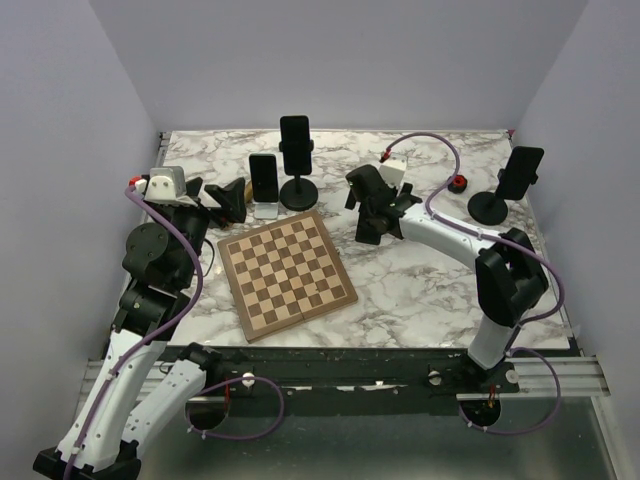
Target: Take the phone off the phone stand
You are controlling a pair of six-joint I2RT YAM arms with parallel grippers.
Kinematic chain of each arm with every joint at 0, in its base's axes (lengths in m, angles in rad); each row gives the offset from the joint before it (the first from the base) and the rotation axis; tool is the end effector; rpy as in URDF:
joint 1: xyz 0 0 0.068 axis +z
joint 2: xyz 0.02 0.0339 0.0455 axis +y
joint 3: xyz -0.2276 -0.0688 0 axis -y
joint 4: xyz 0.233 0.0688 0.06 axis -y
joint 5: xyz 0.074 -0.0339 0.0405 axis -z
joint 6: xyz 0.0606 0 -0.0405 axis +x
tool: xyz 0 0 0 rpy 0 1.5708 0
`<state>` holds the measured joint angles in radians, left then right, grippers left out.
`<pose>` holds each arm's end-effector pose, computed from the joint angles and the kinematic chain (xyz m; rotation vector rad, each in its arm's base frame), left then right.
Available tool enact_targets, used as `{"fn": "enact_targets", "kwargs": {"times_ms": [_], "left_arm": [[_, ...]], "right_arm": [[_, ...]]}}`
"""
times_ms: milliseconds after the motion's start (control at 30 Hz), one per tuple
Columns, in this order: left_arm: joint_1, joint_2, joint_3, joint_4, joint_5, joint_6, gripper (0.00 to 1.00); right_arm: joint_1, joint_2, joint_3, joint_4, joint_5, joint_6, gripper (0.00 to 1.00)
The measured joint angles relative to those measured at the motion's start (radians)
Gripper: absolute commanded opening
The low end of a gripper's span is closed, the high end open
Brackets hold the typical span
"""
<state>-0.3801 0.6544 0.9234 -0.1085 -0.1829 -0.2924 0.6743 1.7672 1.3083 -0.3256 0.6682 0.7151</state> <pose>0.1712 -0.0565 0.3932 -0.0905 1.4237 -0.4270 0.3249 0.2116 0.2014 0.3511 2.1299 -0.0025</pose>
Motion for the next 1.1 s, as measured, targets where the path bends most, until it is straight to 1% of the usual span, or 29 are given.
{"fn": "enact_targets", "kwargs": {"times_ms": [333, 467, 767, 900, 1100], "left_arm": [[-0.001, 0.000, 0.000, 0.000, 0.000, 0.000, 0.99], [-0.002, 0.002, 0.000, 0.000, 0.000, 0.000, 0.99], [-0.002, 0.008, 0.000, 0.000, 0.000, 0.000, 0.99], [-0.002, 0.013, 0.000, 0.000, 0.000, 0.000, 0.99], [-0.002, 0.021, 0.000, 0.000, 0.000, 0.000, 0.99]], "right_arm": [[0.000, 0.033, 0.002, 0.004, 0.053, -0.001, 0.99], [0.000, 0.040, 0.002, 0.011, 0.062, -0.008, 0.94], [0.000, 0.058, 0.002, 0.058, 0.077, -0.050, 0.87], [0.000, 0.072, 0.002, 0.069, 0.081, -0.066, 0.83], [0.000, 0.074, -0.002, 0.078, 0.086, -0.089, 0.73]]}}
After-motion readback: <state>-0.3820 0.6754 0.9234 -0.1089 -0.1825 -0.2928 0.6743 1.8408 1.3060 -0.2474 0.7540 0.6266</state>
